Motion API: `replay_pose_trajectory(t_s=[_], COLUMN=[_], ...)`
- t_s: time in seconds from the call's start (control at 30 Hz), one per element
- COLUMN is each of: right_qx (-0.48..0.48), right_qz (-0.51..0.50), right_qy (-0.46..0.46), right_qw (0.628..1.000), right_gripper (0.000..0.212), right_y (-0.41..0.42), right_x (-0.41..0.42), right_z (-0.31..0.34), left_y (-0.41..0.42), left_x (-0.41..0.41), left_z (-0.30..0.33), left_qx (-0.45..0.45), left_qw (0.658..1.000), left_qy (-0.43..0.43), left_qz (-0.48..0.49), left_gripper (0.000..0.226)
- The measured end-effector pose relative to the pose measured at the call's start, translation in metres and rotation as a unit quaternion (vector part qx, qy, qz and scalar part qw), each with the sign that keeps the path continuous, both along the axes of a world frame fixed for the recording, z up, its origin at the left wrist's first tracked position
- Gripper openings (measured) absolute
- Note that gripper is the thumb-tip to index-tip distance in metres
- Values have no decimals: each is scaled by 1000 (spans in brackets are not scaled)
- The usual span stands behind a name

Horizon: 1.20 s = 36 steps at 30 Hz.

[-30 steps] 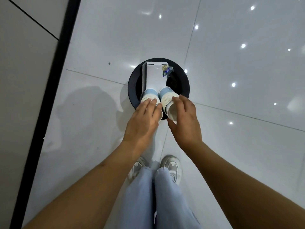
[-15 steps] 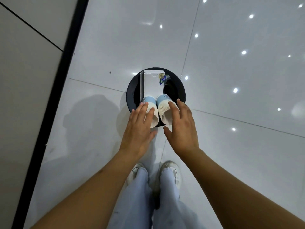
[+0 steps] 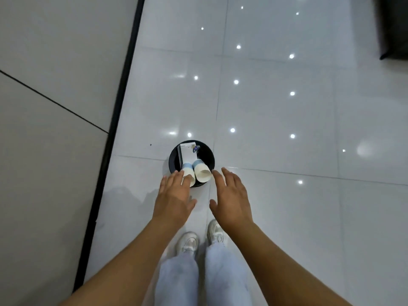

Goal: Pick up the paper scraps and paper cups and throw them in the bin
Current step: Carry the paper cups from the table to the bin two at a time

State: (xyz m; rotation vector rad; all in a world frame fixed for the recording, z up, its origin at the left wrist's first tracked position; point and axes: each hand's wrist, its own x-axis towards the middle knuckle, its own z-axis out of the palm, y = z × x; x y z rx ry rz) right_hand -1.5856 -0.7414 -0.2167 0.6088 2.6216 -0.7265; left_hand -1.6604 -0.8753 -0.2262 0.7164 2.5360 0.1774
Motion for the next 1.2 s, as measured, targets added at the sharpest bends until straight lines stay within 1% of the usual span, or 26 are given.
replay_pose_trajectory(t_s=[0.07, 0.13, 0.27, 0.43, 0.53, 0.63, 0.77, 0.83, 0.97, 1.2], right_qx=[7, 12, 14, 9, 1, 2, 15, 19, 35, 33], right_qz=[-24, -39, -88, -170, -237, -284, -297, -303, -329, -383], right_qy=[-1, -9, -12, -19, -19, -32, -47, -44, -42, -59], right_qw=[1000, 999, 996, 985, 971, 958, 954, 952, 943, 921], right_gripper=[73, 74, 75, 73, 75, 76, 74, 72, 68, 68], right_y=[6, 11, 26, 77, 134, 204, 305, 354, 447, 596], right_x=[13, 26, 53, 101, 143, 184, 230, 252, 288, 312], right_z=[35, 64, 108, 147, 163, 171, 186, 198, 217, 219], left_y=[6, 13, 42, 117, 188, 267, 375, 427, 523, 689], left_x=[4, 10, 29, 60, 86, 114, 149, 170, 202, 221], left_z=[33, 61, 107, 153, 175, 187, 199, 208, 220, 224], left_qx=[-12, -5, 5, 26, 23, 29, 13, 4, 14, 13], left_qw=[1000, 1000, 998, 987, 975, 966, 953, 946, 932, 904], left_qy=[-9, -4, -12, -47, -34, -29, -12, -22, -36, -41], left_qz=[-3, -8, -64, -152, -217, -256, -303, -324, -361, -426], left_gripper=[67, 67, 66, 64, 64, 63, 64, 63, 60, 59])
